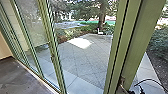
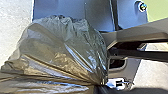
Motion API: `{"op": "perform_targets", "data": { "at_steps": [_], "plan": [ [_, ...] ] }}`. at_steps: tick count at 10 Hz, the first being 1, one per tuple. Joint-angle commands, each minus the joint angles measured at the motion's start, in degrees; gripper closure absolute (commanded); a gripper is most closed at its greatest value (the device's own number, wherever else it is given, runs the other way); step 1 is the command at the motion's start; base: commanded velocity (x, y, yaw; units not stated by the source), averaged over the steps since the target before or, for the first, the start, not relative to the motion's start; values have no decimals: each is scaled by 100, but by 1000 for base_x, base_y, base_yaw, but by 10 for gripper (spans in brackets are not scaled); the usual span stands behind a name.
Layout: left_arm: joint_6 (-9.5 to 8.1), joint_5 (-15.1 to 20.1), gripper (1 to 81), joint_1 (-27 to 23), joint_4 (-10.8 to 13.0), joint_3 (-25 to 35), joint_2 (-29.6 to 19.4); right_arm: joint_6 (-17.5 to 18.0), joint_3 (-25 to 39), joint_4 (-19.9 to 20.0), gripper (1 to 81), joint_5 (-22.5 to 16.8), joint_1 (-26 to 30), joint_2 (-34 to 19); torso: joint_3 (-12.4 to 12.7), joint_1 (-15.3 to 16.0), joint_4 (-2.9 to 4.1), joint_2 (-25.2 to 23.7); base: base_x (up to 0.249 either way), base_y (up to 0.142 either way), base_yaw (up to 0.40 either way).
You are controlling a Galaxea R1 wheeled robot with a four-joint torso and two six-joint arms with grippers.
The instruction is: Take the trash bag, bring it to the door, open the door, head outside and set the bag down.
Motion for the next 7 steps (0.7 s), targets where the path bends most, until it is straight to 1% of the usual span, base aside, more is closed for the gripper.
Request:
{"op": "perform_targets", "data": {
  "at_steps": [1, 3, 7],
  "plan": [
    [-25, 351, 811, -78, -15, 39, -13, 349, -674, 405, 10, -1453, 853, 388, 0, 0, 0, 0, 0, 0, 0],
    [-25, 351, 811, -16, -15, 39, -30, 348, -850, 485, 10, -1471, 1108, 441, 0, -2, 0, 0, 0, 0, 0],
    [-33, 351, 811, 10, -24, 39, -57, 322, -1061, 442, 10, -1523, 1398, 529, 0, -7, -2, -2, 0, 0, 0]
  ]
}}
